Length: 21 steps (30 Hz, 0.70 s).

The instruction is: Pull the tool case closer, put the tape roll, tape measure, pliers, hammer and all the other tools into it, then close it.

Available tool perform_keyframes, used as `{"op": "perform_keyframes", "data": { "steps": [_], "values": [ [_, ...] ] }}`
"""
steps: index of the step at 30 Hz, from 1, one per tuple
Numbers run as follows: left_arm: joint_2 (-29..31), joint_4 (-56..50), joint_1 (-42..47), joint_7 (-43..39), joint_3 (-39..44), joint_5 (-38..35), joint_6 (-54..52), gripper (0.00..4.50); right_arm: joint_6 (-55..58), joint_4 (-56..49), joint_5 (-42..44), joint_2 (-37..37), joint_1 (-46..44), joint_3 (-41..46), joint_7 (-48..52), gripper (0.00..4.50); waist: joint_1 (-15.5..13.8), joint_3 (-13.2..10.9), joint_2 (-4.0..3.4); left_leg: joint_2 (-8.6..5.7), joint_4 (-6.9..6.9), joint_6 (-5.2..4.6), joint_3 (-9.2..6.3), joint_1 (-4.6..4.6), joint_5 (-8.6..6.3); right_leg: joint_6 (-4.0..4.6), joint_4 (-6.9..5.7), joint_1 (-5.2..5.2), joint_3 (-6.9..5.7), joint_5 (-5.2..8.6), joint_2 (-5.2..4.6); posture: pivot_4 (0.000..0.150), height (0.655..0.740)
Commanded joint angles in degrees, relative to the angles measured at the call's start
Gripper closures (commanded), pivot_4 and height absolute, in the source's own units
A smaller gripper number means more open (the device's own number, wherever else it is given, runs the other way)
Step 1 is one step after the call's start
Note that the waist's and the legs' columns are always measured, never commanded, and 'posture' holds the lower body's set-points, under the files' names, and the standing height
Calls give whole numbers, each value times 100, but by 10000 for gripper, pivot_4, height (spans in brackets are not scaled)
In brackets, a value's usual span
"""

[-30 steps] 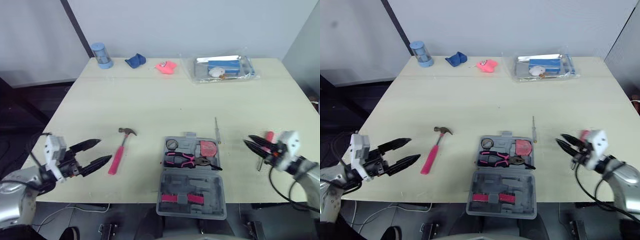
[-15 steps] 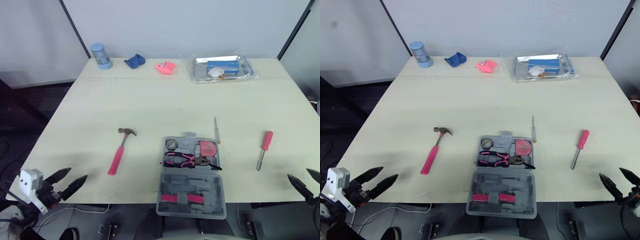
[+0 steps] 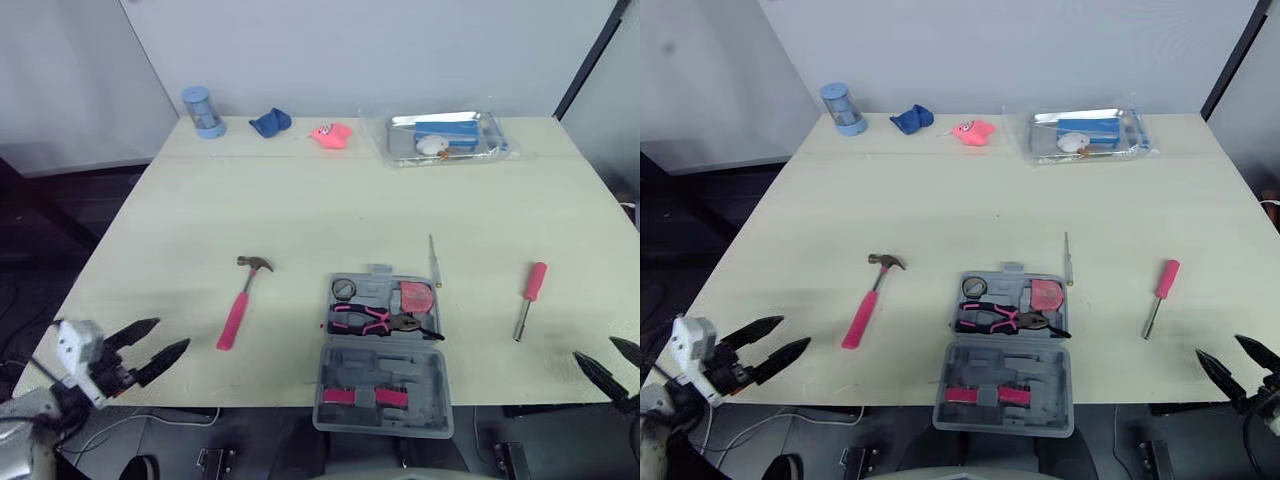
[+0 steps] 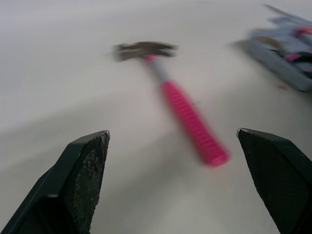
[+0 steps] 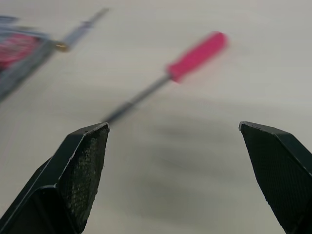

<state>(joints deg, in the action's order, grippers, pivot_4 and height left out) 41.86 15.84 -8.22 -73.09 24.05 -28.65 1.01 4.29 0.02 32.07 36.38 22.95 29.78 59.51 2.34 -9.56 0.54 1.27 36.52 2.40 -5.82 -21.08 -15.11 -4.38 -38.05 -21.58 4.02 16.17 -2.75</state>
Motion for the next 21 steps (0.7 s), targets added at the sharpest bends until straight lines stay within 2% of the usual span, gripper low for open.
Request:
{"op": "perform_keyframes", "data": {
  "steps": [1, 6, 7, 9, 11, 12, 13, 14, 15, 17, 18, 19, 21],
  "values": [
    [137, -522, 223, -246, -375, 83, 21, 0, 145, -647, -9, 176, -89, -343, 159, 197, 0, 0, 0, 0, 0, 0, 0, -1, 0, 0, 0, 0, 0, 0, 0, 1500, 7400],
    [266, -741, 598, -632, -1052, 335, 102, 0, 199, -975, -308, 325, -544, -1083, 267, 197, 11, -1, -1, 0, -2, 0, -1, -4, 0, 0, 4, -1, 0, 0, 0, 1500, 7400],
    [286, -749, 655, -721, -1177, 384, 136, 0, 197, -996, -382, 348, -633, -1240, 298, 2550, 12, -1, -1, 0, -2, 0, -1, -4, 0, 0, 4, -2, -1, 0, 0, 1500, 7400],
    [280, -734, 812, -858, -1401, 448, 176, 5520, 152, -992, -548, 373, -840, -1600, 397, 8787, 7, -1, -1, 0, -2, 0, 0, -3, 0, 0, 3, -2, -1, 0, 0, 1500, 7400],
    [251, -654, 970, -989, -1650, 573, 272, 12000, 80, -915, -773, 397, -1066, -1987, 494, 17356, 2, -1, -1, 0, -2, 0, -1, -4, 0, 0, 3, -2, -1, 0, 1, 1500, 7400],
    [232, -602, 1034, -1043, -1755, 631, 322, 17827, 39, -858, -881, 411, -1157, -2145, 535, 23386, 2, -2, -1, 0, -2, 0, -1, -4, 0, 0, 4, -2, -1, 0, 1, 1500, 7400],
    [210, -528, 1103, -1096, -1873, 714, 397, 19513, -25, -791, -1029, 442, -1246, -2318, 587, 25231, 0, -2, -1, 0, -2, 0, -1, -6, 0, 0, 4, -3, -1, 0, 1, 1500, 7400],
    [197, -473, 1147, -1127, -1942, 764, 448, 23204, -70, -744, -1121, 464, -1298, -2419, 617, 29303, 0, -2, -1, -1, -1, 0, -2, -6, 0, 0, 4, -2, -1, 0, 1, 1500, 7400],
    [184, -386, 1204, -1169, -2041, 842, 525, 27338, -85, -706, -1218, 469, -1367, -2543, 620, 33085, 0, -2, -2, -1, -1, 0, -1, -5, 0, 0, 4, -2, -1, 0, 1, 1500, 7400],
    [147, -207, 1332, -1223, -2224, 973, 653, 37748, -65, -655, -1357, 466, -1501, -2757, 599, 44557, 0, -2, -2, -1, -1, 0, -2, -5, 0, 0, 4, -2, -2, 0, 1, 1500, 7400],
    [124, -106, 1402, -1244, -2316, 1048, 734, 42701, -50, -614, -1456, 475, -1568, -2860, 573, 45000, 1, -2, -2, -1, -1, 0, -3, -6, 0, 0, 3, -3, -3, 0, 1, 1500, 7400],
    [80, -29, 1483, -1242, -2397, 1089, 754, 44056, -98, -566, -1580, 495, -1637, -2982, 584, 45000, 1, -3, 0, -1, -1, 0, -3, -5, 0, 0, 3, -3, -3, 0, 1, 1500, 7400],
    [-20, 87, 1640, -1265, -2627, 1225, 802, 44056, -113, -460, -1852, 509, -1847, -3218, 527, 45000, 1, -3, 0, -1, -1, 0, -5, -7, 0, 0, 3, -3, -4, 0, 1, 1500, 7400]
  ]
}}
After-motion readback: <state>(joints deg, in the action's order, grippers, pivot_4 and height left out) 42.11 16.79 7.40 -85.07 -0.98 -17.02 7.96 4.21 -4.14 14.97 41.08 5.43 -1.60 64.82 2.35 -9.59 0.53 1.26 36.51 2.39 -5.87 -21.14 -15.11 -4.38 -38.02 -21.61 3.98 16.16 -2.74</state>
